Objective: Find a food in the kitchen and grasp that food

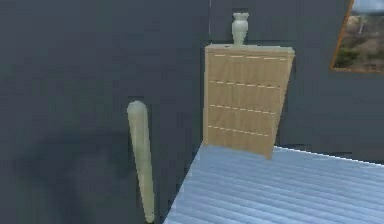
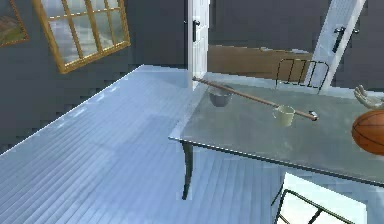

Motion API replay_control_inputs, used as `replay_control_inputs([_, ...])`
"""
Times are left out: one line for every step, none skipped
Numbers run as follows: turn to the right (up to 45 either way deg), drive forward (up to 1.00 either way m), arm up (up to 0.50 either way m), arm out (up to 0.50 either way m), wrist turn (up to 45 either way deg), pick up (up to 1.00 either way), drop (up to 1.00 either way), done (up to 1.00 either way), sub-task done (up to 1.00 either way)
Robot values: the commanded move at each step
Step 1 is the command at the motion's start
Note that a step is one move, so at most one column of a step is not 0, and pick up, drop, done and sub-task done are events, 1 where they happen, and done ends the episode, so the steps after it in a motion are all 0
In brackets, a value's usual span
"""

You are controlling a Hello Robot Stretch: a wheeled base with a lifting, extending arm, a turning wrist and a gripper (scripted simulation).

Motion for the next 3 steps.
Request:
replay_control_inputs([0.0,0.1,0.0,0.0,0.0,0.0,0.0,0.0,0.0])
replay_control_inputs([45.0,0.0,0.0,0.0,0.0,0.0,0.0,0.0,0.0])
replay_control_inputs([15.0,0.0,0.0,0.0,0.0,0.0,0.0,0.0,0.0])
